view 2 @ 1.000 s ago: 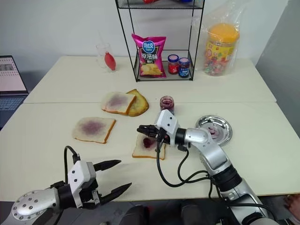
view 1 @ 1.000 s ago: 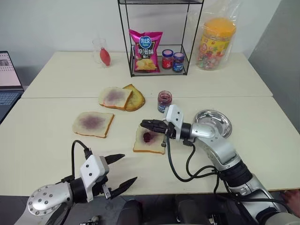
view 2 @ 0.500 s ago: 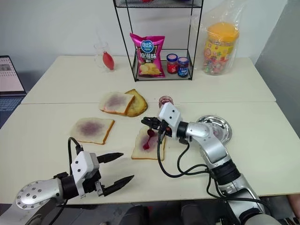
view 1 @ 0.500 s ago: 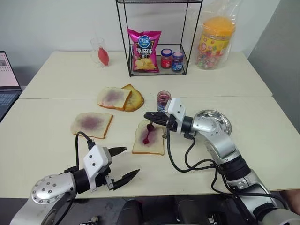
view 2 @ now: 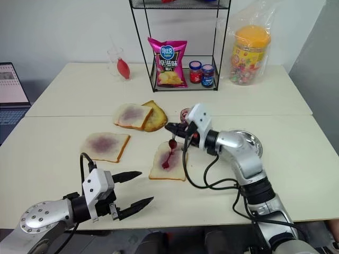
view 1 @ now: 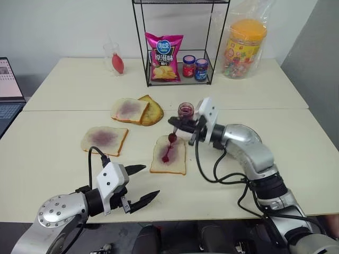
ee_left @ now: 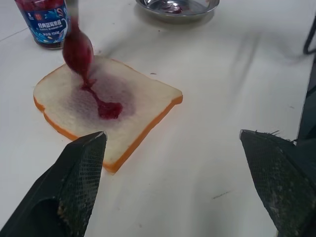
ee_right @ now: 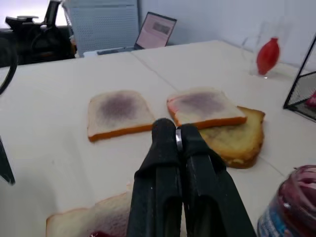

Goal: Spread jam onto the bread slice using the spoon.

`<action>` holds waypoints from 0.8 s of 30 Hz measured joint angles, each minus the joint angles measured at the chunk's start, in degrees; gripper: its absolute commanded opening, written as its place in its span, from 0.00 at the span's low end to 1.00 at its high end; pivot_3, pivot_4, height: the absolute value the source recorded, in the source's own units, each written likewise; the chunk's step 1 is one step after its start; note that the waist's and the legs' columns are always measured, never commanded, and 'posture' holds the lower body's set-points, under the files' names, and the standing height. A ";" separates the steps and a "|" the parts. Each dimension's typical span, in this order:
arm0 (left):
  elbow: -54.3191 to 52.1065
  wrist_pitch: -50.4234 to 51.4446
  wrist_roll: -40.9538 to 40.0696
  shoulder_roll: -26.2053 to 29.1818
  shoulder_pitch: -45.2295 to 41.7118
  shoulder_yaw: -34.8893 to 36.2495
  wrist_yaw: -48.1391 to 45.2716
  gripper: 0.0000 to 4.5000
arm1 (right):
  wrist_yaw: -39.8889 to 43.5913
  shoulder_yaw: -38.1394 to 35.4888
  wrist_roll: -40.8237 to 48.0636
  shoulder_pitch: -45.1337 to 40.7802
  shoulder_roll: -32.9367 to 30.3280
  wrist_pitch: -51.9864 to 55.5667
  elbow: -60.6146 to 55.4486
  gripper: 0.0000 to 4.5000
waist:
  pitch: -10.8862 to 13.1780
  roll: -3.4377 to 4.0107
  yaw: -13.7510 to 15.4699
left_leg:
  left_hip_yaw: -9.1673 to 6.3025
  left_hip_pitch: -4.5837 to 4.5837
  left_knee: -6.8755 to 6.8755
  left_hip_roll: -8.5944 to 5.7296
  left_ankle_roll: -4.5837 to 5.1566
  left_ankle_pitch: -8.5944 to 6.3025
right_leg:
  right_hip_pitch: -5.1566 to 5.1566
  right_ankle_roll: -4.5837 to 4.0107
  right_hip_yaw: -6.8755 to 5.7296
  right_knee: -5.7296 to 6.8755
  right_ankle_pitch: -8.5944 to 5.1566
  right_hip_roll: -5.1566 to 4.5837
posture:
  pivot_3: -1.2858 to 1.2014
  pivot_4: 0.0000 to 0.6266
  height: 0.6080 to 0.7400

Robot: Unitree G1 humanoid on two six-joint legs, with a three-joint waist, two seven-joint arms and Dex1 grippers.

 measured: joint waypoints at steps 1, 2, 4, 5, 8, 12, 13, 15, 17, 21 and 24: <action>0.01 -0.01 0.00 0.07 0.00 0.00 -0.07 1.00 | -1.04 -1.84 2.84 -0.54 0.84 4.19 -0.75 0.00 | 0.00 0.00 0.00 | -0.01 0.00 -0.01 0.02 0.00 0.00 | 0.00 -0.02 -0.02 0.00 -0.01 0.01 | 0.52 0.24 1.00; 0.01 -0.02 0.00 0.12 -0.01 -0.01 -0.12 1.00 | -2.23 -3.72 5.64 -0.89 2.04 8.40 -1.10 0.00 | 0.00 0.00 -0.01 | -0.03 0.00 -0.01 0.03 0.00 0.00 | 0.00 -0.03 -0.03 0.00 -0.01 0.02 | 0.52 0.24 1.00; 0.01 -0.02 0.00 0.14 0.00 -0.01 -0.15 1.00 | -4.17 -5.71 9.37 -0.92 3.31 14.55 -1.26 0.00 | 0.01 0.01 -0.02 | -0.03 -0.01 -0.02 0.03 0.00 0.00 | 0.00 -0.04 -0.04 0.00 -0.02 0.03 | 0.52 0.24 1.00; 0.01 -0.02 0.00 0.15 0.00 -0.02 -0.16 1.00 | -4.83 -6.12 10.33 -0.92 3.56 16.58 -1.26 0.00 | 0.01 0.01 -0.03 | -0.01 -0.02 -0.02 0.03 0.00 0.00 | -0.02 -0.04 -0.03 0.00 -0.02 0.03 | 0.52 0.24 1.00; 0.05 -0.02 0.04 0.64 -0.29 -0.13 -0.37 1.00 | -6.15 -7.62 14.74 0.18 5.95 23.04 -1.19 0.00 | 0.00 0.00 -0.04 | 0.01 -0.02 -0.02 0.02 0.00 0.00 | -0.02 -0.03 -0.01 -0.01 -0.02 0.02 | 0.52 0.24 1.00; 0.06 -0.02 0.01 1.01 -0.80 -0.14 -0.68 1.00 | -6.94 -5.16 14.88 2.25 6.95 24.38 1.61 0.00 | 0.02 0.03 -0.11 | 0.05 -0.03 -0.02 0.02 0.00 0.00 | -0.04 -0.03 0.01 -0.02 -0.03 0.02 | 0.52 0.24 1.00; 0.06 -0.01 0.01 1.02 -0.79 -0.14 -0.71 1.00 | -6.98 -5.10 14.19 2.23 6.77 24.12 2.36 0.00 | 0.02 0.02 -0.12 | 0.06 -0.03 -0.01 0.01 0.00 0.00 | -0.03 -0.02 0.01 -0.02 -0.03 0.01 | 0.52 0.24 1.00; 0.05 0.02 0.01 1.06 -0.74 -0.14 -0.71 1.00 | -7.53 -5.28 13.15 1.79 6.85 23.18 4.83 0.00 | 0.01 0.02 -0.13 | 0.06 -0.02 0.00 0.00 0.00 0.00 | -0.03 -0.01 0.02 -0.03 -0.02 0.01 | 0.52 0.24 1.00; 0.05 0.08 0.00 1.08 -0.73 -0.14 -0.66 1.00 | -7.61 -4.93 11.06 1.38 6.83 20.24 7.71 0.00 | 0.01 0.02 -0.15 | 0.06 -0.02 -0.01 0.01 0.00 0.00 | -0.03 -0.01 0.02 -0.03 -0.02 0.02 | 0.52 0.24 1.00; 0.00 0.16 -0.02 1.08 -0.65 -0.14 -0.47 1.00 | -6.79 -3.38 8.24 0.07 6.77 14.75 10.29 0.00 | 0.01 0.02 -0.16 | 0.04 -0.02 -0.02 0.01 0.00 0.00 | -0.03 -0.01 0.00 -0.03 -0.02 0.02 | 0.52 0.24 1.00; -0.01 0.18 -0.03 1.09 -0.51 -0.14 -0.24 1.00 | -6.79 -3.30 6.77 -1.03 6.66 12.31 12.18 0.00 | 0.01 0.02 -0.15 | 0.06 -0.01 0.00 0.00 0.00 0.00 | -0.02 0.02 0.03 -0.03 0.00 0.01 | 0.52 0.24 1.00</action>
